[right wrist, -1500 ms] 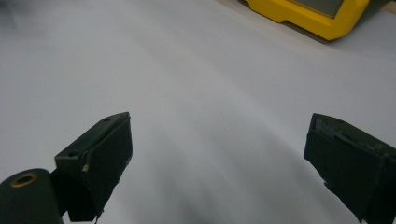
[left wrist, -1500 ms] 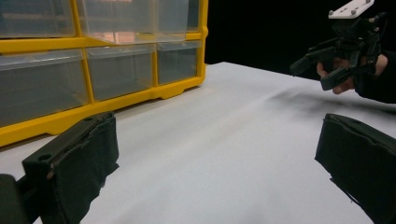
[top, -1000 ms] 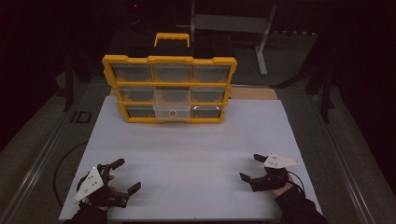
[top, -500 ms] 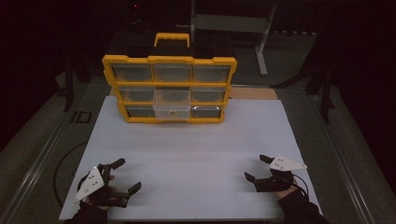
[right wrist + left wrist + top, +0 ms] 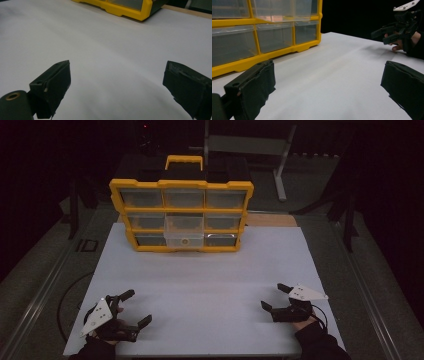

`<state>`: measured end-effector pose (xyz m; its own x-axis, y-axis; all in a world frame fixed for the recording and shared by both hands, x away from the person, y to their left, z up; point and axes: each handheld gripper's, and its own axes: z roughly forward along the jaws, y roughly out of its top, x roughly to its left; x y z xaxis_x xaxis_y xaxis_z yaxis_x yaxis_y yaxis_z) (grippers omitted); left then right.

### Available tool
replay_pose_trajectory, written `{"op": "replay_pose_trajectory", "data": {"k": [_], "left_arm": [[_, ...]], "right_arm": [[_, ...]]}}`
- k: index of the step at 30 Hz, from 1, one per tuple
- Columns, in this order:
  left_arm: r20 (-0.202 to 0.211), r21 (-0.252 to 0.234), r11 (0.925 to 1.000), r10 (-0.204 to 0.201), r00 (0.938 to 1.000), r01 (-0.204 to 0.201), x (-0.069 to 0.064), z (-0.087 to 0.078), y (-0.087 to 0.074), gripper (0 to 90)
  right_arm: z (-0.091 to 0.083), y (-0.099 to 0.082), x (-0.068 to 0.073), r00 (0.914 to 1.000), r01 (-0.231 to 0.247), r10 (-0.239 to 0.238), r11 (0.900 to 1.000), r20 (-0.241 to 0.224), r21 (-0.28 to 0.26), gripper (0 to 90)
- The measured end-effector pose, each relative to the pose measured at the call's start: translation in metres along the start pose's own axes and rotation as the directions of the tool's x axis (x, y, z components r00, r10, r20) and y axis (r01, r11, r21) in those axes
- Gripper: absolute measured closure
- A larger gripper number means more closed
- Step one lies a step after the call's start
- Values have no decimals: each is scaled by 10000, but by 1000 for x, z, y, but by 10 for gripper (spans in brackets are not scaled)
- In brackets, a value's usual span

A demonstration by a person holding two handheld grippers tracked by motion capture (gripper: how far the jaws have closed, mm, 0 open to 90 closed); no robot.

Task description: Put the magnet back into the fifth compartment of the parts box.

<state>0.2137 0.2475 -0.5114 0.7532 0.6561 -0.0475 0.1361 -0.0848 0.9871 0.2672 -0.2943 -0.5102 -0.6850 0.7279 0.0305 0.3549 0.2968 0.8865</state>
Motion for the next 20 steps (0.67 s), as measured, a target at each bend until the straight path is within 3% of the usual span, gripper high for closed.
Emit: {"op": "replay_pose_trajectory", "data": {"k": [20], "left_arm": [[-5, -12, 10000, 54, 10000, -54, 0, -1, 0, 1]], "right_arm": [[4, -1, 8, 9994, 296, -290, 9988, -161, 382, 79]]}}
